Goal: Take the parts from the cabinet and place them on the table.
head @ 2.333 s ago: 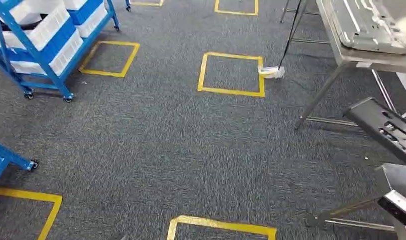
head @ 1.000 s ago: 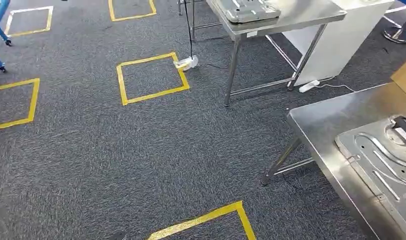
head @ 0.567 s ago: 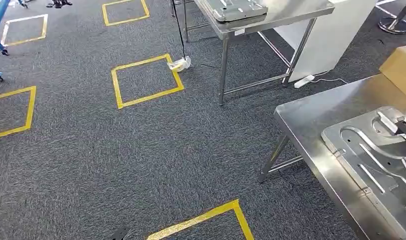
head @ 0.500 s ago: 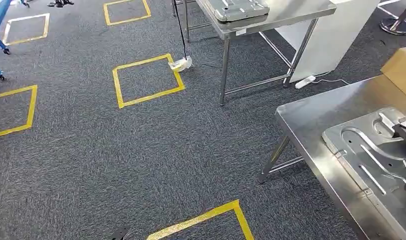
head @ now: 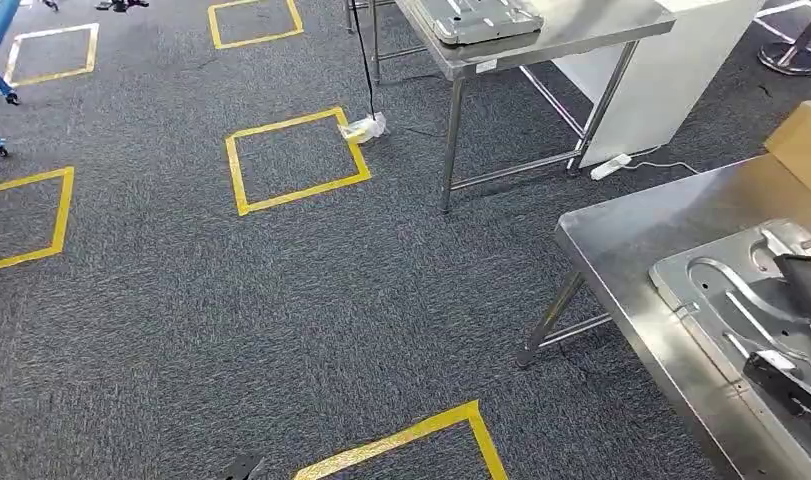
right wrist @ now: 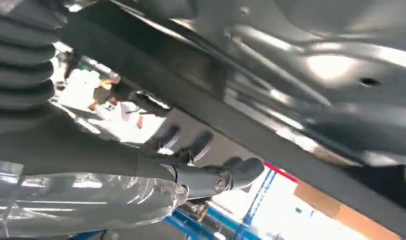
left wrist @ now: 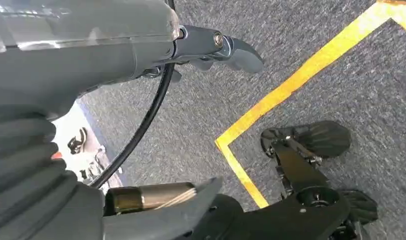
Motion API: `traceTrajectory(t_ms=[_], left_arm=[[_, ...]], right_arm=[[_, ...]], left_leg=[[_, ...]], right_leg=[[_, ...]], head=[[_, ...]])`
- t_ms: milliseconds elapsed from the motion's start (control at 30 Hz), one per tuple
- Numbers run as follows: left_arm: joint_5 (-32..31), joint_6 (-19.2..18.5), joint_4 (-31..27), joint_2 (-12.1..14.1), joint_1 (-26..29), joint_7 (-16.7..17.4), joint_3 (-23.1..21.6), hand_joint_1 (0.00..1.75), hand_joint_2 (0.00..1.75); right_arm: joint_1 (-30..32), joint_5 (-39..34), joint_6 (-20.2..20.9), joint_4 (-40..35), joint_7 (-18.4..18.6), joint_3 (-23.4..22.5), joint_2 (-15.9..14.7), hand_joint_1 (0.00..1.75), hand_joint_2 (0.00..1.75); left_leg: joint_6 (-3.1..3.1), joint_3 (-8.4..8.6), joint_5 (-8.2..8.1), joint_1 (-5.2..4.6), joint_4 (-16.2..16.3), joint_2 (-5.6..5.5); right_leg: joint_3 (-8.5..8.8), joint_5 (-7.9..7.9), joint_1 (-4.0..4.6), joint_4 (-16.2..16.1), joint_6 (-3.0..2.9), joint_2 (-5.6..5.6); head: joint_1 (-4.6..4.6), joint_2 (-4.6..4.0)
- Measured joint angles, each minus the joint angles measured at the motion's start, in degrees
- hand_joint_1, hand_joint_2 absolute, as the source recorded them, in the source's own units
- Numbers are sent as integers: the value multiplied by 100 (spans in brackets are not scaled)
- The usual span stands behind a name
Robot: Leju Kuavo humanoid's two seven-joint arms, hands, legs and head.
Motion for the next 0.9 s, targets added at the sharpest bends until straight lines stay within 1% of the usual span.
traceTrajectory(t_ms=[100,200,300,400,467,500,533,567,600,633,667,700,733,767,800,833,867,900], left_arm=[[22,-26,0,-13,0,20,43,0,0],[46,-61,0,-26,18,20,68,0,0],[46,-74,0,-46,31,17,92,0,0],[46,-74,0,-68,35,13,103,0,0],[44,-74,0,-74,48,11,105,0,0],[39,-74,0,-76,53,11,105,0,0],[31,-74,0,-76,56,9,105,0,0],[11,-72,0,-72,62,9,107,0,0],[-13,-72,0,-79,68,2,105,0,0],[-31,-72,0,-85,66,0,105,0,0],[-57,-72,0,-94,67,-2,107,0,0],[-59,-66,0,-94,62,-2,107,0,0],[-61,-57,0,-94,62,-2,107,0,0],[-72,-55,0,-96,65,2,107,0,0],[-79,-42,0,-96,73,15,107,0,0],[-101,-31,0,-96,87,28,107,0,0],[-129,-11,0,-94,99,55,107,0,0],[-149,17,0,-92,107,70,107,0,0]], right_arm=[[-97,-340,-6,-185,-163,113,94,0,0],[-144,-516,-112,-679,-179,243,135,0,0],[-171,-362,-413,-1349,-76,394,135,0,0],[-181,-209,-564,-1902,5,509,138,0,0],[-180,-240,-652,-2195,-85,564,142,0,0],[-180,-279,-697,-2338,-170,592,149,0,175],[-179,-316,-712,-2467,-237,627,159,0,175],[-169,-382,-717,-2607,-334,666,175,0,175],[-143,-419,-728,-2759,-409,695,175,0,175],[-96,-430,-756,-2906,-456,719,173,0,175],[-79,-430,-809,-2995,-522,752,173,0,175],[-40,-428,-864,-3089,-555,793,175,0,175],[46,-419,-918,-3172,-579,824,175,0,175],[176,-389,-971,-3261,-612,861,184,0,175],[300,-360,-1016,-3348,-640,902,194,0,175],[399,-327,-1054,-3438,-669,955,212,0,175],[479,-295,-1089,-3535,-686,1001,234,0,175],[543,-279,-1119,-3609,-688,1040,245,0,175]], left_leg=[[4,-1,-3,-2,6,-2],[4,-1,-3,-6,7,-9],[4,4,-3,-6,8,-9],[4,6,-3,-6,9,-14],[4,4,-3,-6,9,-14],[4,5,-3,-6,9,-13],[4,5,-3,-6,12,-13],[53,-11,-10,-39,39,-13],[133,41,62,-22,-127,-31],[139,192,188,73,-338,-50],[158,249,247,73,-442,-85],[174,252,279,85,-469,-107],[165,244,283,95,-469,-143],[157,240,276,103,-458,-202],[141,234,266,116,-439,-266],[108,225,247,140,-406,-333],[56,214,212,175,-351,-397],[-18,199,162,219,-268,-465]], right_leg=[[3,3,-2,-2,5,-3],[3,4,-6,-2,5,-10],[3,4,-3,-2,5,-9],[3,3,-1,-2,5,-12],[4,3,-1,-1,5,-12],[3,3,-1,-1,5,-12],[4,3,-1,-3,6,-11],[28,58,-53,-65,55,-46],[102,92,-25,-157,78,-65],[121,52,-23,-170,82,-21],[88,-31,-25,-74,102,89],[-62,-228,-33,253,121,151],[-255,-412,-56,669,149,171],[-455,-557,-95,1089,184,174],[-593,-593,-139,1341,224,173],[-591,-484,-182,1302,268,172],[-453,-258,-229,994,317,173],[-227,3,-288,534,377,178]], head=[[0,0],[0,0],[0,0],[0,0],[0,0],[0,0],[0,0],[-2,2],[-7,0],[4,0],[7,0],[18,0],[15,0],[15,0],[15,0],[15,0],[15,0],[15,0]])
